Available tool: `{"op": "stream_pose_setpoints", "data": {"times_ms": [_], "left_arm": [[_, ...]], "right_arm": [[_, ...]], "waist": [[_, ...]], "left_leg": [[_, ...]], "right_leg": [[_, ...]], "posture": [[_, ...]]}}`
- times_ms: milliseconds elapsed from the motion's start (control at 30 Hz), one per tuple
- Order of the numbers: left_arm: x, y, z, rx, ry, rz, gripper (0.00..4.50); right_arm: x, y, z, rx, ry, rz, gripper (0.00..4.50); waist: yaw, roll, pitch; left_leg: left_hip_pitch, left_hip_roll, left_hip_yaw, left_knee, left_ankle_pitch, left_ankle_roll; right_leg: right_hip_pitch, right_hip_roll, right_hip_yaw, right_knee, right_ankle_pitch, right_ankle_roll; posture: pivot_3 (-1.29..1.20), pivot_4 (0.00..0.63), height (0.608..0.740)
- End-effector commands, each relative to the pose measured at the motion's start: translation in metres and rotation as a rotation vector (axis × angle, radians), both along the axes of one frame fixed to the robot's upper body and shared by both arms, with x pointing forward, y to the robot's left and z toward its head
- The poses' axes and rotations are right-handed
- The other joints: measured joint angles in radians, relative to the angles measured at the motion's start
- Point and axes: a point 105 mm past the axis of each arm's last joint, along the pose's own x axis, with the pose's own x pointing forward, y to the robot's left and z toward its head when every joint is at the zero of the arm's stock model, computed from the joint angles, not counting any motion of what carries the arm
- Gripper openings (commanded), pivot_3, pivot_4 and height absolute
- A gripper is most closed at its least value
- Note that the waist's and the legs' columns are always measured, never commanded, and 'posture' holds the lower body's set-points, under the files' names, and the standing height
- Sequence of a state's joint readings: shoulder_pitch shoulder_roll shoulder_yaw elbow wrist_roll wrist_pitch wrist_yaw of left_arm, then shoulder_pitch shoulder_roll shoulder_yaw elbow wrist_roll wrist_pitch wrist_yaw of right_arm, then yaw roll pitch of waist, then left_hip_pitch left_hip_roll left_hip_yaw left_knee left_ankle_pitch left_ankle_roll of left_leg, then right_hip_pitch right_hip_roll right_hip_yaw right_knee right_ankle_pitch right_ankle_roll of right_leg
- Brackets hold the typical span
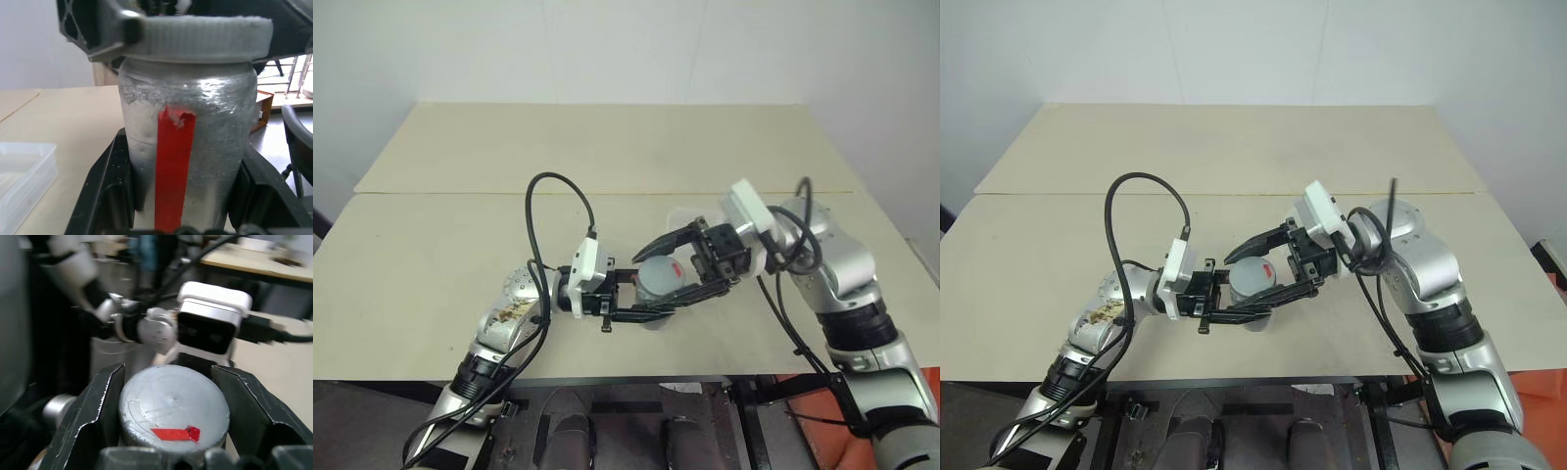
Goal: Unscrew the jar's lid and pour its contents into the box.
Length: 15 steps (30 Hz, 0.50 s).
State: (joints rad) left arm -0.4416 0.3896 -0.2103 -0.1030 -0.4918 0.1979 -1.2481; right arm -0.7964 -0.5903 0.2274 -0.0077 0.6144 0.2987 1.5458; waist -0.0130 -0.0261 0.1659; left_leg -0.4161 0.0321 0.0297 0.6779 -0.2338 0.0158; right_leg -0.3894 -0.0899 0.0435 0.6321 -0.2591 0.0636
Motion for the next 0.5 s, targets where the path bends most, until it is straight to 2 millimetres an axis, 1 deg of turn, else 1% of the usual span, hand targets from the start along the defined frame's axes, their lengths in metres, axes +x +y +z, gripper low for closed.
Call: {"op": "stream_pose_setpoints", "data": {"times_ms": [33,167,300,367,400,467,500], "left_arm": [[-0.010,0.003,0.012,-0.037,-0.050,-0.054,1.94],[-0.010,0.001,0.011,-0.046,-0.042,-0.041,1.94],[-0.010,0.000,0.009,-0.051,-0.037,-0.029,1.94],[-0.010,0.000,0.008,-0.051,-0.034,-0.027,1.94],[-0.009,0.000,0.007,-0.052,-0.033,-0.024,1.94],[-0.008,0.000,0.007,-0.052,-0.030,-0.021,1.94],[-0.008,0.000,0.007,-0.052,-0.031,-0.022,1.94]], "right_arm": [[0.011,-0.015,0.008,-0.005,-0.061,0.004,2.78],[0.019,-0.014,0.001,-0.023,-0.106,0.002,2.78],[0.022,-0.016,0.001,-0.007,-0.095,-0.006,2.78],[0.023,-0.017,0.001,-0.011,-0.097,-0.014,3.50],[0.023,-0.018,0.001,-0.011,-0.090,-0.014,3.64],[0.022,-0.019,0.003,-0.003,-0.097,-0.014,4.29],[0.021,-0.020,0.004,0.004,-0.103,-0.014,4.45]], "waist": [[0.000,0.000,0.000],[0.002,0.000,0.000],[0.002,0.000,0.000],[0.001,0.000,0.000],[0.003,0.000,0.000],[0.005,0.000,0.000],[0.004,0.000,0.000]], "left_leg": [[0.000,0.000,0.000,0.000,0.000,0.000],[0.000,0.000,0.000,0.000,0.000,0.000],[0.000,0.000,0.000,0.000,0.000,0.000],[0.000,0.000,0.000,0.000,0.000,0.000],[0.000,0.000,0.000,0.000,0.000,0.000],[0.000,0.000,0.000,0.000,0.000,0.000],[0.000,0.000,0.000,0.000,0.000,0.000]], "right_leg": [[0.000,0.000,0.000,0.000,0.000,0.000],[0.000,0.000,0.000,0.000,0.000,0.000],[0.000,-0.001,0.000,0.000,0.000,0.000],[0.000,0.000,0.000,0.000,0.000,0.000],[0.000,-0.001,0.000,0.000,0.000,0.000],[0.000,-0.001,0.000,0.000,0.000,0.000],[0.000,-0.001,0.000,0.000,0.000,0.000]], "posture": [[0.00,0.150,0.740],[0.00,0.150,0.740],[0.00,0.150,0.740],[0.00,0.150,0.740],[0.00,0.150,0.740],[0.00,0.150,0.740],[0.00,0.150,0.740]]}}
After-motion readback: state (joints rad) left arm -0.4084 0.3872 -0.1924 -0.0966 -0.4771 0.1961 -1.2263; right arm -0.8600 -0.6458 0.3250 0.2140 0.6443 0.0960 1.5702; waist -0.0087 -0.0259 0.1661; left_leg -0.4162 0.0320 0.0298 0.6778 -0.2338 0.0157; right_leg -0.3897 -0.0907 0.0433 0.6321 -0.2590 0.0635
